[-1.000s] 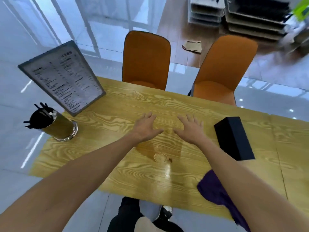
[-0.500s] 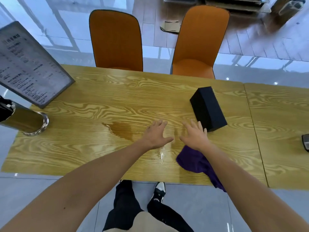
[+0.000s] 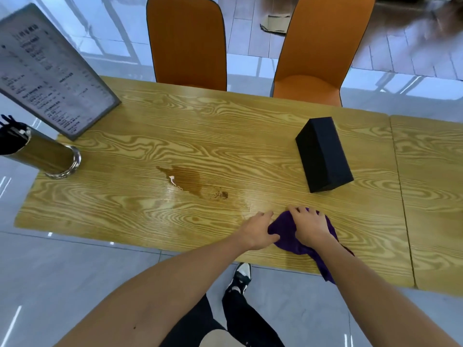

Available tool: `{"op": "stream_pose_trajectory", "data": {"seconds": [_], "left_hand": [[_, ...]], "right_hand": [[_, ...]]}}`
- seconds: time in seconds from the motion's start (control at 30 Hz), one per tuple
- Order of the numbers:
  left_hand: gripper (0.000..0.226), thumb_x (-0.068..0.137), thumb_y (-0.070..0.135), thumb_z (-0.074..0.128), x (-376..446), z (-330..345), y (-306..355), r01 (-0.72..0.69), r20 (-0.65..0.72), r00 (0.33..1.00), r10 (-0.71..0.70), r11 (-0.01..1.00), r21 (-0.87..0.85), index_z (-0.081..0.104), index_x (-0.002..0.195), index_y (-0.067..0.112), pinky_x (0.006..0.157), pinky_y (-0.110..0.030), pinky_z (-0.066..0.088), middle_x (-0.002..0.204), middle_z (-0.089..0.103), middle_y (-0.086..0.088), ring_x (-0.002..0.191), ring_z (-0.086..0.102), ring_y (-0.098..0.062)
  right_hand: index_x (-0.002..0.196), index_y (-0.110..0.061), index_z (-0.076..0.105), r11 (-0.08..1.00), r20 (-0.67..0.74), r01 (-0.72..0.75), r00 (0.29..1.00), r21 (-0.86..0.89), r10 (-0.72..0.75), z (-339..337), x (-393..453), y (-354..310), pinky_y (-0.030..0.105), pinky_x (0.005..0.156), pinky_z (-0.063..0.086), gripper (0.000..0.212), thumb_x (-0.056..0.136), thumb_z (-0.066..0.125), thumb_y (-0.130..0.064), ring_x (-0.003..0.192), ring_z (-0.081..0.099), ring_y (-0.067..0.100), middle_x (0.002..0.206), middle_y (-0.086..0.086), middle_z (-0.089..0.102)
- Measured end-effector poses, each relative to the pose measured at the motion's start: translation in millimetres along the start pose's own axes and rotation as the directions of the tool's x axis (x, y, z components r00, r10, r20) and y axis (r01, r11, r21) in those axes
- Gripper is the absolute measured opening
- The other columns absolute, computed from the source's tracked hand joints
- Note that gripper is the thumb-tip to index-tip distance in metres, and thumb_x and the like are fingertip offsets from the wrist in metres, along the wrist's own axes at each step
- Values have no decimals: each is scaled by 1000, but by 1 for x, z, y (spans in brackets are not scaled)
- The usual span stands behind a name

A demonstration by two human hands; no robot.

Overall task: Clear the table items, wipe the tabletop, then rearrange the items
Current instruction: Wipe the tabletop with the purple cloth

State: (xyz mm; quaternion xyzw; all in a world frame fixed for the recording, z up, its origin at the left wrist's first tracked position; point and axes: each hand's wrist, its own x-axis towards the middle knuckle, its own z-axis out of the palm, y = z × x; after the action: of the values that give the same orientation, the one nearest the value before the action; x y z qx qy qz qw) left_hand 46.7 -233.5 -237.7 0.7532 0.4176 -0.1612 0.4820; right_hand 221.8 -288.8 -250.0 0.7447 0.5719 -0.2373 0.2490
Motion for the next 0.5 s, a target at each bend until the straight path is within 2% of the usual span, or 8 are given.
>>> {"op": "stream_pose_trajectory", "data": {"seconds": [0.1,0.17,0.2,0.27,0.3,0.37,0.43,0.5], "left_hand": [[84,89,40,67,-2,1,-3,29,-4,1000,-29,998,-47,24,156,14,111,-44,38,153,39,-13,139,40,-31],[91,87,40,71,-5,-1,-6,37,-13,999,-38,996,-83,21,158,15,112,-43,37,155,37,-11,141,38,-29],[95,84,41,74,-6,-2,-8,33,-16,999,-35,995,-99,20,158,15,112,-42,37,156,36,-10,142,37,-28],[103,78,43,81,-9,-5,-12,17,-17,1000,-20,986,-166,22,157,15,114,-38,35,157,36,-7,143,35,-25],[105,72,44,85,-12,-8,-13,6,-13,1000,-10,974,-228,28,155,15,113,-36,36,155,40,-5,142,38,-23],[101,59,48,89,-16,-12,-13,-15,-6,1000,13,926,-378,44,145,21,111,-37,41,144,54,3,132,50,-16],[86,59,45,92,-24,-18,-12,-6,41,999,30,869,-495,56,134,21,108,-40,45,135,62,4,125,56,-13],[53,68,29,92,-28,-23,-6,-12,104,990,92,801,-599,68,114,17,98,-37,53,111,73,2,104,67,-12]], "right_hand": [[126,-23,61,974,-46,11,999,-227,-22,-8,-2,-9,44,102,42,32,94,59,-26,123,50,28,127,4,63],[117,-22,66,977,-62,72,994,-200,-86,-14,-4,-12,46,103,39,27,94,56,-34,121,51,27,121,3,64],[112,-21,66,989,-65,96,993,-112,-104,-19,-5,-13,46,101,40,27,93,56,-37,117,53,26,118,2,64],[94,-21,64,973,-62,103,994,209,-92,-36,-13,-13,38,81,47,20,90,56,-39,94,60,22,100,1,67],[84,-21,61,929,-36,90,996,358,-82,-46,-17,-12,35,69,46,18,90,56,-38,82,59,20,88,0,66],[73,-20,56,841,-12,77,996,535,-83,-69,-24,-12,35,60,41,22,89,58,-34,71,56,19,76,0,62],[67,-18,55,742,-6,58,997,668,-72,-97,-32,-14,35,60,40,24,89,60,-28,67,53,18,70,0,60],[65,-18,58,612,25,31,996,790,-83,-125,-37,-14,35,60,41,22,87,61,-20,67,52,18,68,1,58]]}}
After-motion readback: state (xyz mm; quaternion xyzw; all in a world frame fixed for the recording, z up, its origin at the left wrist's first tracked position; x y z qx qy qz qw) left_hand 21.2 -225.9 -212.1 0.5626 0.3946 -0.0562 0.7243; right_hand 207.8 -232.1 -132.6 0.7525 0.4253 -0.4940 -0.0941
